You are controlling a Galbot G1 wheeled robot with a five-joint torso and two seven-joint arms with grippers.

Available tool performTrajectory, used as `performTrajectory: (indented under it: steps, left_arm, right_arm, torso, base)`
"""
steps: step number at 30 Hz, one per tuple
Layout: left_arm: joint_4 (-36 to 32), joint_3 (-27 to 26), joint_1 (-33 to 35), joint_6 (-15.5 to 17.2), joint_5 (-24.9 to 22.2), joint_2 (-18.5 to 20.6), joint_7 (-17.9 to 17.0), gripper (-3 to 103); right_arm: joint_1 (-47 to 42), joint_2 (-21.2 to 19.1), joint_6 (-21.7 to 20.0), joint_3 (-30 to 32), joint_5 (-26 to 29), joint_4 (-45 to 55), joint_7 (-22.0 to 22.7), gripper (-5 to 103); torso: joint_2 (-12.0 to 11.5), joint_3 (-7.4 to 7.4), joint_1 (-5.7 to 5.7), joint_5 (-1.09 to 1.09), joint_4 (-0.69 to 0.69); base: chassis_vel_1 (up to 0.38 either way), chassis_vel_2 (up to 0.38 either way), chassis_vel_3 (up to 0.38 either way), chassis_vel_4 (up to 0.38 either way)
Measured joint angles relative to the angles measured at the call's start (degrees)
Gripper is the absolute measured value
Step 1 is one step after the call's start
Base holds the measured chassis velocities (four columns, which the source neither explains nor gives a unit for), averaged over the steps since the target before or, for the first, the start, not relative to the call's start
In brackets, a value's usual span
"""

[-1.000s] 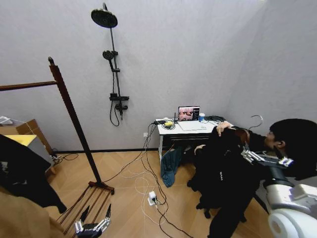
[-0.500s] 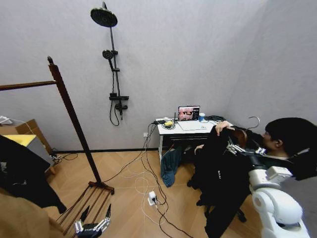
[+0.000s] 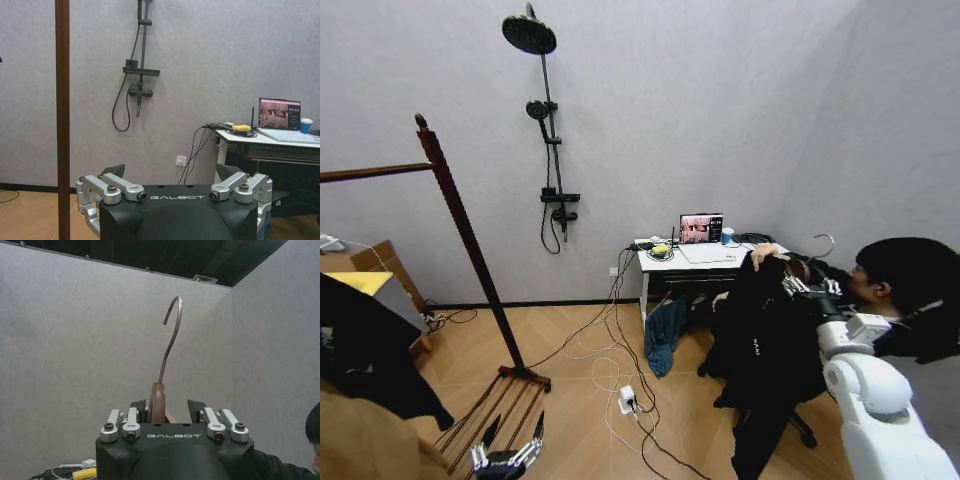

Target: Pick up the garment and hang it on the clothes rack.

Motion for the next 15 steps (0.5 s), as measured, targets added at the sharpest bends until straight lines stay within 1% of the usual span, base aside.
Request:
performTrajectory:
  steps: [2, 3, 5, 6, 8, 9, 10, 11, 13, 15]
  left_arm:
    - [0.00, 0.00, 0.00, 0.00, 0.00, 0.00, 0.00, 100]
    - [0.00, 0.00, 0.00, 0.00, 0.00, 0.00, 0.00, 100]
    - [0.00, 0.00, 0.00, 0.00, 0.00, 0.00, 0.00, 100]
    - [0.00, 0.00, 0.00, 0.00, 0.00, 0.00, 0.00, 100]
    - [0.00, 0.00, 0.00, 0.00, 0.00, 0.00, 0.00, 100]
    - [0.00, 0.00, 0.00, 0.00, 0.00, 0.00, 0.00, 100]
    - [0.00, -0.01, 0.00, 0.00, 0.00, 0.00, -0.01, 100]
    - [0.00, -0.01, 0.00, 0.00, 0.00, 0.00, -0.01, 100]
    - [0.00, 0.00, 0.00, 0.00, 0.00, 0.00, 0.00, 100]
    - [0.00, 0.00, 0.00, 0.00, 0.00, 0.00, 0.00, 100]
  right_arm:
    - [0.27, 0.30, 0.15, -0.32, -0.01, -0.23, 0.00, 36]
    - [0.27, 0.30, 0.15, -0.32, -0.01, -0.23, 0.00, 36]
    - [0.40, 0.53, 0.28, -0.56, -0.01, -0.26, 0.00, 25]
    - [0.40, 0.53, 0.28, -0.56, -0.01, -0.26, 0.00, 25]
    - [0.31, 0.74, 0.38, -0.73, 0.03, -0.09, -0.12, 14]
    - [0.15, 0.92, 0.40, -0.74, 0.08, 0.14, -0.13, 12]
    - [-0.01, 1.09, 0.47, -0.72, 0.19, 0.33, -0.09, 9]
    - [-0.01, 1.09, 0.47, -0.72, 0.19, 0.33, -0.09, 9]
    - [-0.60, 1.73, 0.90, -0.65, 1.52, 1.27, -0.43, 9]
    - [-0.98, 2.05, 0.92, -0.56, 2.20, 2.12, -0.44, 9]
  torso:
    - [0.00, 0.00, 0.00, 0.00, 0.00]
    - [0.00, 0.00, 0.00, 0.00, 0.00]
    - [0.00, 0.00, 0.00, 0.00, 0.01]
    - [0.00, 0.00, 0.00, 0.00, 0.01]
    - [0.00, 0.00, 0.00, 0.00, 0.03]
    - [0.00, 0.00, 0.00, -0.01, 0.04]
    - [0.00, 0.00, 0.00, -0.01, 0.02]
    - [0.00, 0.00, 0.00, -0.01, 0.02]
    - [0.00, 0.00, 0.00, 0.01, -0.04]
    - [0.00, 0.00, 0.00, 0.01, -0.03]
  base:
    - [0.000, 0.000, 0.000, 0.000]
    - [0.000, 0.000, 0.000, 0.000]
    - [0.000, 0.000, 0.000, 0.000]
    - [0.000, 0.000, 0.000, 0.000]
    - [0.000, 0.000, 0.000, 0.000]
    - [0.000, 0.000, 0.000, 0.000]
    - [0.000, 0.000, 0.000, 0.000]
    - [0.000, 0.000, 0.000, 0.000]
    - [0.000, 0.000, 0.000, 0.000]
    - [0.000, 0.000, 0.000, 0.000]
